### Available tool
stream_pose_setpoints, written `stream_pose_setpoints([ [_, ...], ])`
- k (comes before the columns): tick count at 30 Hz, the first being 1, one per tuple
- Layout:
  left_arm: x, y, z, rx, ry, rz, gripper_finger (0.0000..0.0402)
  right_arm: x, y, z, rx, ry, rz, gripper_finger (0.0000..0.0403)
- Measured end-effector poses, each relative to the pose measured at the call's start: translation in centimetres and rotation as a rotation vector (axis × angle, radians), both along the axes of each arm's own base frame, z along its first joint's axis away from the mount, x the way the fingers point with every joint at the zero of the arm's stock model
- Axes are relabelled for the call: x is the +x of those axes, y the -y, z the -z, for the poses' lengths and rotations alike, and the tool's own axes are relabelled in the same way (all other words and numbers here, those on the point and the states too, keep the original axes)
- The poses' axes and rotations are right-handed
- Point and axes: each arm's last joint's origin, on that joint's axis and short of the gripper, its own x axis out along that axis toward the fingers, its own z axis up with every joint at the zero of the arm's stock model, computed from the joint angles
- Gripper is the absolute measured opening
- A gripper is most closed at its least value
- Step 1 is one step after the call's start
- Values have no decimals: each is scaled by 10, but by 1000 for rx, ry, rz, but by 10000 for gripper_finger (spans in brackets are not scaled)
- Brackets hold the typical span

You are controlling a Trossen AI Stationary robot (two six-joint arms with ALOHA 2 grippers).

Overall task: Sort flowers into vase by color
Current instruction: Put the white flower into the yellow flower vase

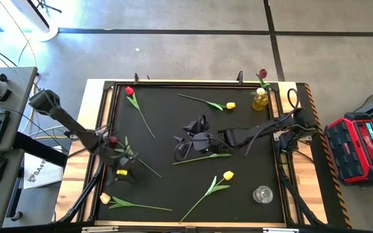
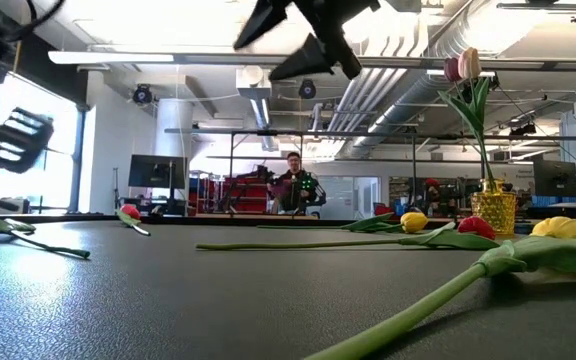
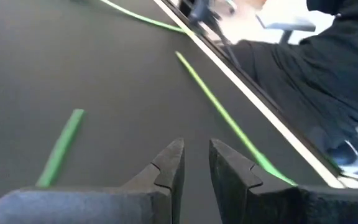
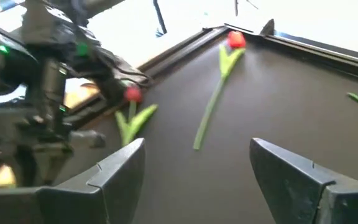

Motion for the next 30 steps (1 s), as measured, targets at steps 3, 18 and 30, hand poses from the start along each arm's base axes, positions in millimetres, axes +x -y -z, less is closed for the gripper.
stream_pose_setpoints([
  [3, 1, 17, -2, 21, -30, 19, 60, 1, -5, -4, 11, 47, -14, 275],
  [18, 8, 89, 15, 201, -278, -20, 60, -7, -45, -7, 90, 109, -79, 275],
  [30, 10, 106, 9, 245, -275, -52, 60, -16, -68, -9, 123, 169, -29, 275],
])
